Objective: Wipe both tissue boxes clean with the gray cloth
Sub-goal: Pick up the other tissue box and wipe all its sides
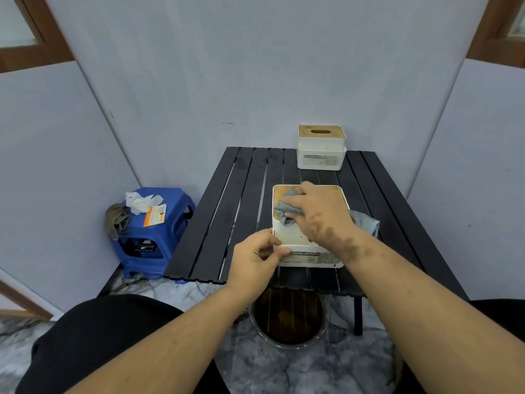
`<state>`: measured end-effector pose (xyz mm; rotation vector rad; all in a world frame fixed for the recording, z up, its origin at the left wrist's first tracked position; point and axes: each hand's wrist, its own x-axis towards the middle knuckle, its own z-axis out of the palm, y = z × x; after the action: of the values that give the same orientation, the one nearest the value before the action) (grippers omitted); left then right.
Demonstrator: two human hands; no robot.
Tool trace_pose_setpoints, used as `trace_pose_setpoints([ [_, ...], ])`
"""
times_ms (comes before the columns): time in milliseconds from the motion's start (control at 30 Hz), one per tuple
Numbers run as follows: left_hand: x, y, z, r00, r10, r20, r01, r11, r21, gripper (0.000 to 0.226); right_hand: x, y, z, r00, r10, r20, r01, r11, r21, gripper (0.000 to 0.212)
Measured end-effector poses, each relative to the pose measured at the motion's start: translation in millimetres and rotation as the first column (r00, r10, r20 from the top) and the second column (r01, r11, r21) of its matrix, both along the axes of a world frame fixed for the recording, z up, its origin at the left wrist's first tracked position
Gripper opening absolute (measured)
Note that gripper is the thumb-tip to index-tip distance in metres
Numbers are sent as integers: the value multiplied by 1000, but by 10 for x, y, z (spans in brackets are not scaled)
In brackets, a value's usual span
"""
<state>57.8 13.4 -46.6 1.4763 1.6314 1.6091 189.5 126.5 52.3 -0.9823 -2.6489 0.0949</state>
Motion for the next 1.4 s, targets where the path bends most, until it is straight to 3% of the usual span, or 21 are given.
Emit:
trace_pose_setpoints([
  [100, -42, 42, -47, 1000, -8, -24, 8, 1000, -13, 20, 276, 88, 96, 999, -3, -32, 0, 994, -110, 20],
  [233, -60, 83, -95, 999, -18, -26, 17, 999, -39, 23, 517, 229, 82, 981, -187, -48, 176, 969, -171, 24],
  [300, -77, 88, -105, 999, -34, -32, 33, 999, -25, 23, 362, 115, 46, 992, -112, -61, 99, 978, -181, 27],
  [400, -94, 85, -98, 996, -31, -79, 31, 999, 8, 23, 21, -1, -29, 997, 26, -69, -28, 999, -21, 23],
  [467, -95, 76, -83, 995, -13, -101, 15, 1000, 13, 24, -154, 43, -7, 999, -6, -39, 3, 997, -75, 20],
  [567, -105, 80, -73, 992, -25, -127, 25, 1000, 1, 25, -246, 168, 130, 985, -167, -45, 153, 962, -224, 25],
  [700, -74, 77, -81, 993, -56, -107, 52, 998, -41, 27, -186, 288, 307, 937, -349, 18, 348, 925, -156, 27],
  [767, -66, 73, -83, 990, -41, -137, 38, 999, -24, 28, -254, 233, 265, 962, -254, 97, 265, 955, -136, 24],
  [867, -78, 83, -76, 982, -18, -188, 21, 1000, 12, 27, -281, 181, 202, 986, -167, -23, 153, 942, -300, 26],
  [1000, -58, 95, -98, 990, -14, -138, 11, 1000, -26, 27, -265, 337, 216, 952, -305, -5, 297, 930, -215, 21],
  [1067, -57, 91, -95, 991, -3, -137, 0, 1000, -21, 26, -339, 243, 215, 965, -257, 47, 261, 953, -155, 21],
  [1200, -73, 85, -59, 983, 19, -183, -18, 1000, 6, 28, -349, 127, 265, 991, -134, -7, 127, 951, -283, 29],
  [1300, -61, 74, -41, 986, 15, -163, -23, 999, -44, 29, -242, 302, 291, 978, -206, -9, 196, 944, -266, 10],
  [1400, -57, 70, -24, 992, -2, -125, -10, 996, -92, 30, -16, 479, 296, 961, -274, 32, 274, 934, -231, 14],
])
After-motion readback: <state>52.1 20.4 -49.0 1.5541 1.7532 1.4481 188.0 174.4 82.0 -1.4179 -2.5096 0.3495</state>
